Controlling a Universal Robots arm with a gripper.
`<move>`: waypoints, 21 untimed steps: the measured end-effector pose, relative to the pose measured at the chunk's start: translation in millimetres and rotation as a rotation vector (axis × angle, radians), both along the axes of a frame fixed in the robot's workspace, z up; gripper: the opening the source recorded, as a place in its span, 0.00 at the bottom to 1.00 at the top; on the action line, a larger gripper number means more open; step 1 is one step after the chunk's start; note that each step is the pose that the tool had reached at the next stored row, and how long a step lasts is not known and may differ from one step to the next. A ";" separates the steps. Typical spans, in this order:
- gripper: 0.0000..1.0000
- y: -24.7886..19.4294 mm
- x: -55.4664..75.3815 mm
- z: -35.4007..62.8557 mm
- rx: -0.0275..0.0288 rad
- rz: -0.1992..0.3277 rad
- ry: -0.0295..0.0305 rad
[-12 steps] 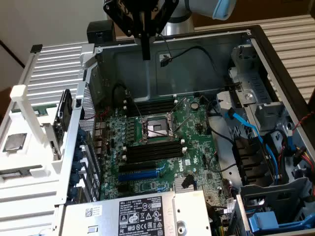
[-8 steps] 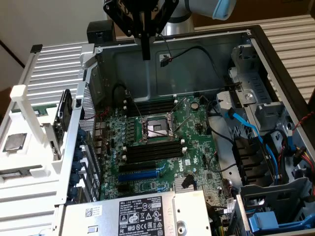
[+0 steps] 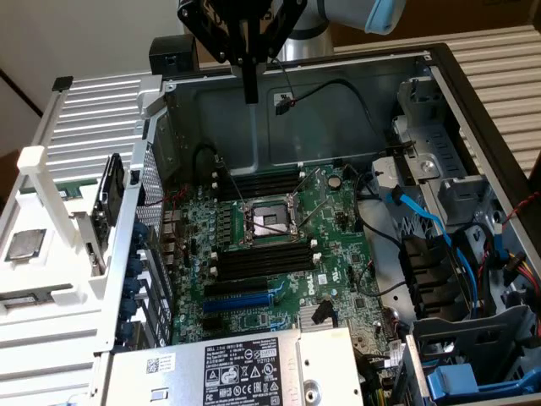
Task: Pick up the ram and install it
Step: 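Reach for the ram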
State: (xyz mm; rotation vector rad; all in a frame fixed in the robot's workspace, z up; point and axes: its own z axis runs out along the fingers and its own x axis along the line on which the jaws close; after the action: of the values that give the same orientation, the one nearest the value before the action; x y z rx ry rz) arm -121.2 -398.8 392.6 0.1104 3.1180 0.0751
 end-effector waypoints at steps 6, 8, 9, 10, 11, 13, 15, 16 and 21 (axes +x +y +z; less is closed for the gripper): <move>0.10 -2.4 -10.3 0.0 0.0000 0.000 0.0000; 0.10 -4.2 -17.4 0.0 0.0000 0.000 0.0000; 0.10 -5.4 -21.5 0.0 -0.0001 0.000 0.0000; 0.10 -6.9 -26.3 0.0 -0.0001 0.000 0.0001; 0.10 -8.3 -30.5 0.0 -0.0001 0.000 0.0001; 0.10 -11.2 -39.9 0.0 -0.0001 0.000 0.0000; 0.10 -14.0 -48.8 0.0 -0.0001 0.000 0.0000; 0.10 -15.3 -53.3 0.0 -0.0001 0.000 0.0000; 0.10 -18.7 -76.4 -0.7 -0.0001 0.000 0.0000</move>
State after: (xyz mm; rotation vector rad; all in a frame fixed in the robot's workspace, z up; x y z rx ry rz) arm -197.6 -417.5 391.9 0.1104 3.1180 0.0750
